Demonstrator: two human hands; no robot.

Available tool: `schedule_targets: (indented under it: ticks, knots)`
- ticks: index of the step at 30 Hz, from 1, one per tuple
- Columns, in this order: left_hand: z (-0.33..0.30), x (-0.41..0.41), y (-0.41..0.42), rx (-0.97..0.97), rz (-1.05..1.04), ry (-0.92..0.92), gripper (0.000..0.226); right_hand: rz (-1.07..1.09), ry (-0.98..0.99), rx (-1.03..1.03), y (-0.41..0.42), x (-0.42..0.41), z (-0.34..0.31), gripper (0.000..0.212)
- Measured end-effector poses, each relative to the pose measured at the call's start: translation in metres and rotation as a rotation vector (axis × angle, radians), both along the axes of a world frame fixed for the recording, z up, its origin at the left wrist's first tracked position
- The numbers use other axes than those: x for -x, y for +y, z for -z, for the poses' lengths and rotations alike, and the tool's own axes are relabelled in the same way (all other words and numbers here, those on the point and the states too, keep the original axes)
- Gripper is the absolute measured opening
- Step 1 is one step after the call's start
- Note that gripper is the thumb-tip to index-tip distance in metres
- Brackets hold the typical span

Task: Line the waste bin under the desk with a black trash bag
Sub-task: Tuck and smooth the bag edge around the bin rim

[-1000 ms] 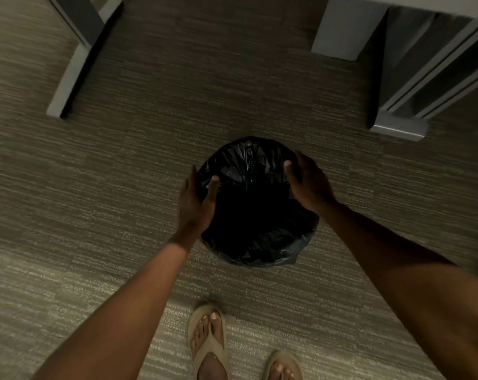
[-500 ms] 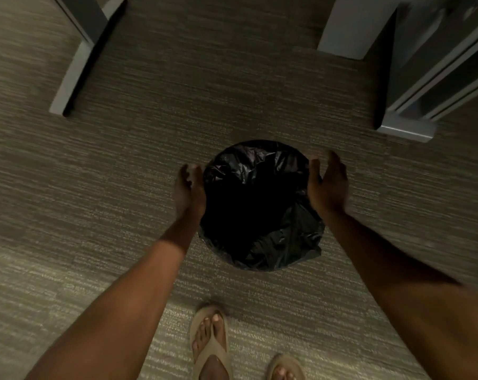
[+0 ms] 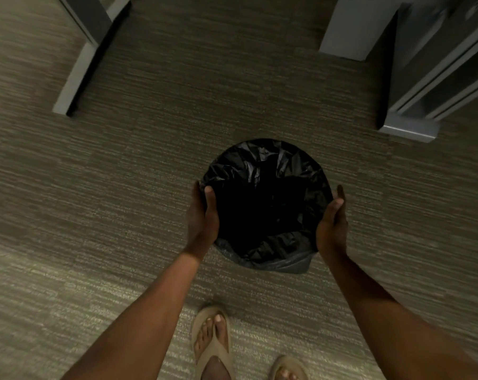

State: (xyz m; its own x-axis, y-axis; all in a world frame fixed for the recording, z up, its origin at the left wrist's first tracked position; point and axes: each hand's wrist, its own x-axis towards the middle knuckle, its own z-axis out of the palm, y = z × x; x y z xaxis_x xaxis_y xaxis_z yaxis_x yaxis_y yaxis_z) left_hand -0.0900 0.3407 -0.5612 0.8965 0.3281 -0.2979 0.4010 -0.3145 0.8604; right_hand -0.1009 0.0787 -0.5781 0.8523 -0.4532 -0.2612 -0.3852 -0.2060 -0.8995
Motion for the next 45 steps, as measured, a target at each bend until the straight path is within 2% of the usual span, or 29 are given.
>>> schedule_targets:
  ticks: [5,8,11,12,13,15,17,19,23,29,32,38,45]
  knots:
    - [0.007,0.000,0.000,-0.010,-0.038,-0.010,0.054,0.022,-0.013,-0.260,-0.007,0.008,0.008,0.081]
    - [-0.003,-0.002,-0.002,0.079,-0.075,0.025,0.063,0.063,0.041,-0.311,-0.008,0.007,0.002,0.076]
    - [-0.014,-0.003,0.008,0.318,-0.373,0.084,0.062,0.214,0.008,-0.207,-0.011,0.008,-0.007,0.062]
    - [-0.019,0.000,0.013,0.307,-0.464,0.122,0.060,0.247,-0.013,-0.112,-0.011,0.010,-0.011,0.062]
    - [-0.020,0.006,0.018,0.215,-0.501,0.152,0.055,0.251,-0.028,0.000,-0.011,0.013,-0.013,0.063]
    - [-0.022,0.026,0.019,0.078,-0.493,0.168,0.034,0.201,-0.035,0.164,-0.007,0.023,-0.016,0.052]
    - [-0.022,0.046,0.009,0.102,-0.420,0.216,0.008,0.134,0.002,0.229,-0.004,0.031,-0.012,0.034]
    - [-0.020,0.060,-0.002,0.129,-0.323,0.265,0.023,0.123,0.062,0.191,-0.002,0.035,-0.012,0.031]
    - [-0.021,0.058,-0.001,0.220,-0.301,0.289,0.016,0.071,0.109,0.070,-0.005,0.035,-0.013,0.029]
    - [-0.032,0.039,0.030,0.213,-0.301,0.301,0.018,0.001,0.160,0.009,0.010,0.019,-0.027,0.027]
    - [-0.041,0.037,0.059,0.169,-0.316,0.304,0.019,-0.025,0.162,-0.039,0.041,0.000,-0.038,0.029]
    - [-0.047,0.017,0.134,0.133,-0.448,0.224,0.025,-0.180,0.112,0.006,0.125,-0.052,-0.049,0.029]
    - [-0.030,-0.042,0.218,0.065,-0.443,0.211,0.028,-0.268,0.104,0.058,0.213,-0.121,-0.038,0.033]
